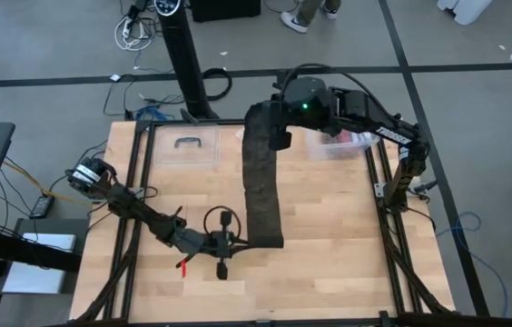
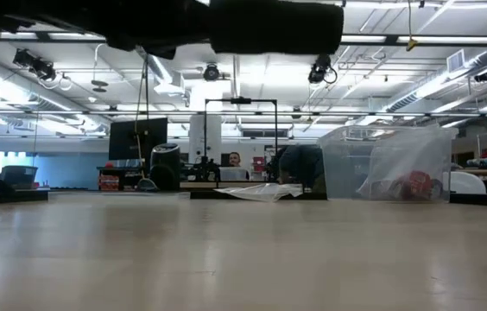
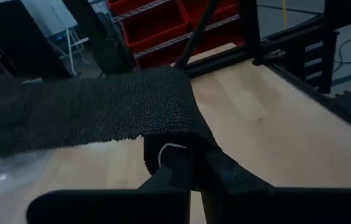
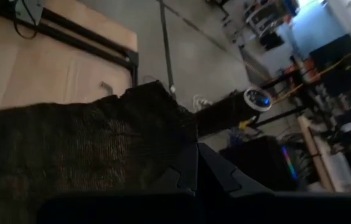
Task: Roll bandage
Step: Roll the black bandage
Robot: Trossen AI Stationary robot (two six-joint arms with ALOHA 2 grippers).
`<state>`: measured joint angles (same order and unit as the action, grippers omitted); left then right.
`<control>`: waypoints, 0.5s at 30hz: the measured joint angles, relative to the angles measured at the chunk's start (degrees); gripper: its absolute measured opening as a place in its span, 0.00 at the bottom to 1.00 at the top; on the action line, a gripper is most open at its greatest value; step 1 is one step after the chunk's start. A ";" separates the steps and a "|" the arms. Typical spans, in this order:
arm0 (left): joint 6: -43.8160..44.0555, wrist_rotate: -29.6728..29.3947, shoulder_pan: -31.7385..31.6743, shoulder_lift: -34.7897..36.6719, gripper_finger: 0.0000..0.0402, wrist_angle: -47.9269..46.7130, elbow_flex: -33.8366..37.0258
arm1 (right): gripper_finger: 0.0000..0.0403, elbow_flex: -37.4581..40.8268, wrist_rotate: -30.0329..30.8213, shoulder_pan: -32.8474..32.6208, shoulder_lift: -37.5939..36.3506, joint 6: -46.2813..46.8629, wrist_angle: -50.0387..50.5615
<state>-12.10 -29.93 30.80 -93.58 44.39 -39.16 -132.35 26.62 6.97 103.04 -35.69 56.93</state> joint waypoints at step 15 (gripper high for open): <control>-4.20 -6.26 8.26 6.40 0.05 -0.07 -0.12 | 0.00 7.25 -11.51 6.45 -0.01 4.76 2.31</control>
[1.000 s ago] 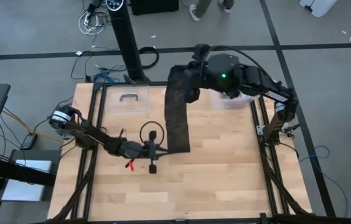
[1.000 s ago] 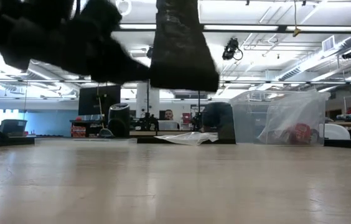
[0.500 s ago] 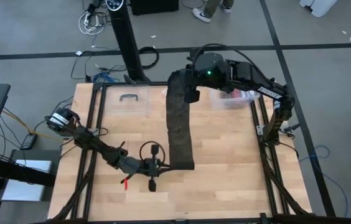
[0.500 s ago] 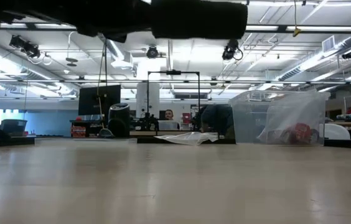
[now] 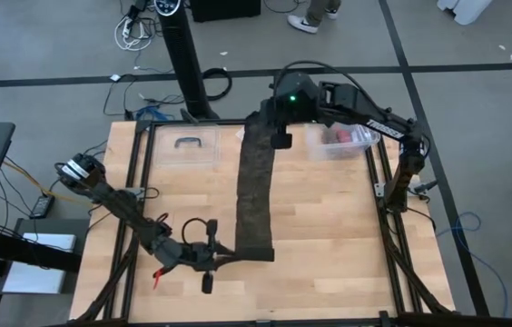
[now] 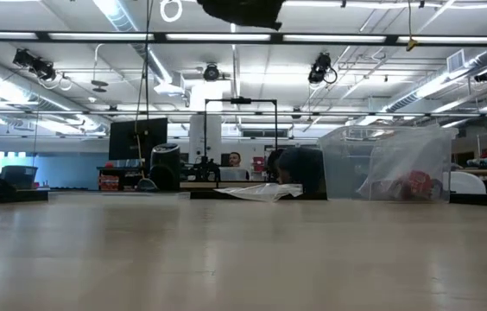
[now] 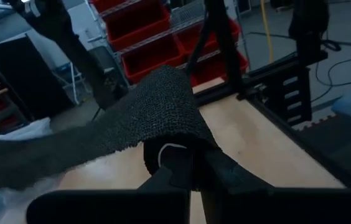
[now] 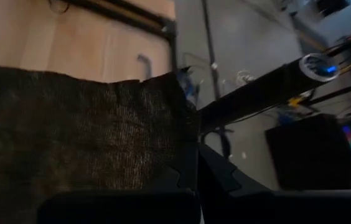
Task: Roll bandage
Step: Roll the black bandage
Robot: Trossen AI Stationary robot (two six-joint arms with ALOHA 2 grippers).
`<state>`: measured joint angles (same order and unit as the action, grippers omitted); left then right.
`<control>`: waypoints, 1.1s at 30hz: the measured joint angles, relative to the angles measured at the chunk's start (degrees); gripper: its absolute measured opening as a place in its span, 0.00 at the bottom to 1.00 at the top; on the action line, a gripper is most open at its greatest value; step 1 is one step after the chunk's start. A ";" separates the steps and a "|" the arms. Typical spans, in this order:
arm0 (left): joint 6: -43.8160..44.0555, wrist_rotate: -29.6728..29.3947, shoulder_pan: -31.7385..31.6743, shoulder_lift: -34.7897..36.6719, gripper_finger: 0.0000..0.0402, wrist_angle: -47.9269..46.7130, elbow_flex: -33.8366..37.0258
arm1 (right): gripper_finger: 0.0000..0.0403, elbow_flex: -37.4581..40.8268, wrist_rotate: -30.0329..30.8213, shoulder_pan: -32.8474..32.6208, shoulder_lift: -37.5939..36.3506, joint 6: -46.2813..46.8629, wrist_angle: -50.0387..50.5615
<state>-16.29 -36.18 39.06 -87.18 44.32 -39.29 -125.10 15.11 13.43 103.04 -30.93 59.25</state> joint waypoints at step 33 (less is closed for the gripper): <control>-1.49 -1.84 2.37 0.39 0.05 -1.44 -4.04 | 0.47 23.27 -10.18 0.41 -0.64 5.89 -5.58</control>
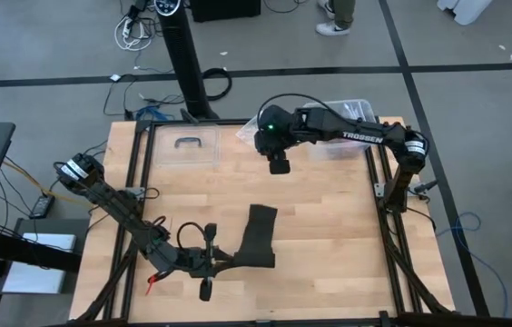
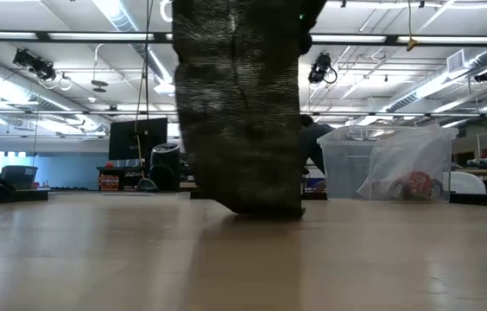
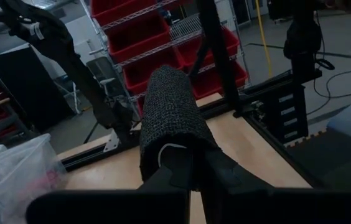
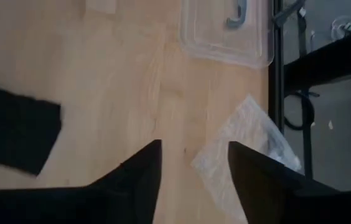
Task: Roll bandage
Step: Roll the black bandage
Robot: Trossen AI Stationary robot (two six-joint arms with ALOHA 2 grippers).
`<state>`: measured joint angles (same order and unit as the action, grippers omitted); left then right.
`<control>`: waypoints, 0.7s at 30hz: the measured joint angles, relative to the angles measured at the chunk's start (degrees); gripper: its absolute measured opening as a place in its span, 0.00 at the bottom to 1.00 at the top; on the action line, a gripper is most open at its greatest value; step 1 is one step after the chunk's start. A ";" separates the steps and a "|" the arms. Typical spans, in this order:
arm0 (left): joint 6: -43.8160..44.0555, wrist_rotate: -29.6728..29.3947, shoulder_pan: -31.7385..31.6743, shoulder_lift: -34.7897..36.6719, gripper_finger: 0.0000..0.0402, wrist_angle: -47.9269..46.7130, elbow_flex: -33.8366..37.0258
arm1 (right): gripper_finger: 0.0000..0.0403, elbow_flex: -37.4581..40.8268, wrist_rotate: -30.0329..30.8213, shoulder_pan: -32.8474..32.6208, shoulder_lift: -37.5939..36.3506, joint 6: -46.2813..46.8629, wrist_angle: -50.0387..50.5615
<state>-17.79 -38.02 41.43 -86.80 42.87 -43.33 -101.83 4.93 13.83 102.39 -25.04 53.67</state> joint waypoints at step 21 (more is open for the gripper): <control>-9.36 -6.59 -2.62 1.88 0.05 3.80 0.02 | 0.42 61.63 4.35 -18.90 -33.50 14.07 -45.62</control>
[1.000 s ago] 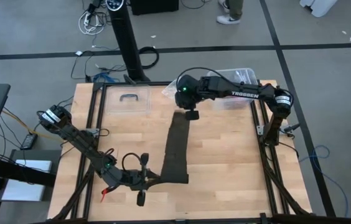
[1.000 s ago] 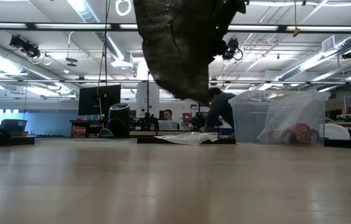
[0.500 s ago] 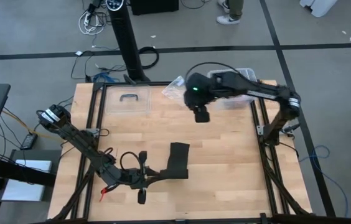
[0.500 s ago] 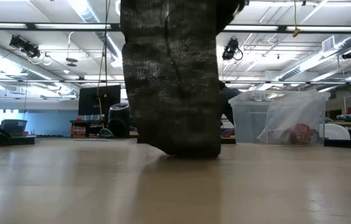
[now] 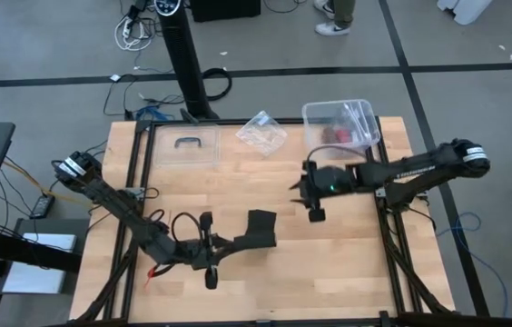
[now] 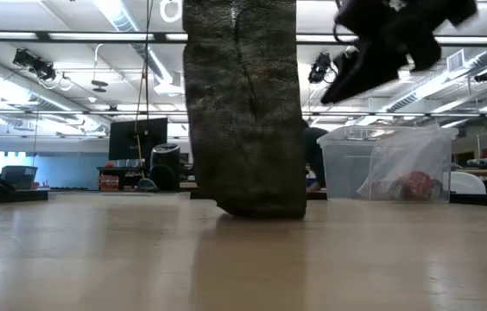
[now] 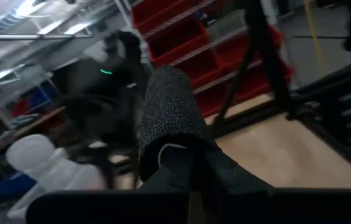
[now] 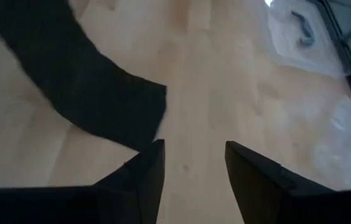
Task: Roll bandage
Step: Roll the black bandage
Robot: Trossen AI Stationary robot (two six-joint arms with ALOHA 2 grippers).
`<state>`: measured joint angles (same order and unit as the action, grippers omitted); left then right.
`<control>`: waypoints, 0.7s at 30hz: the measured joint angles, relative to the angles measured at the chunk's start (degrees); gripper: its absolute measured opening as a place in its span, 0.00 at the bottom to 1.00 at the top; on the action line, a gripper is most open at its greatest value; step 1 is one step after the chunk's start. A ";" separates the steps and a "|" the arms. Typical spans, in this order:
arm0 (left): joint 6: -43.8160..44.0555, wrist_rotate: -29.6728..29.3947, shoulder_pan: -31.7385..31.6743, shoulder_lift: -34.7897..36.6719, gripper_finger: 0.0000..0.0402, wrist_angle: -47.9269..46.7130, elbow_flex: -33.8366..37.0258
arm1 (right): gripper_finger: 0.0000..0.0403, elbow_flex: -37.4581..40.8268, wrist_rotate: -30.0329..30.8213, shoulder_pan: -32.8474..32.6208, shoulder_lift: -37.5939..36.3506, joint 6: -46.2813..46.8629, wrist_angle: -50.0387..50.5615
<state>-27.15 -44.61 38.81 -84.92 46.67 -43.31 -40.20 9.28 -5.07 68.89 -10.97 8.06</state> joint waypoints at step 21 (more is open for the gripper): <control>-5.89 -1.26 -4.64 9.44 0.05 -2.90 -0.02 | 0.61 14.68 1.86 -8.56 17.32 11.90 -45.25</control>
<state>-33.04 -45.87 34.17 -75.48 43.78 -43.33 -25.52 11.14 -13.63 86.22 0.93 -37.19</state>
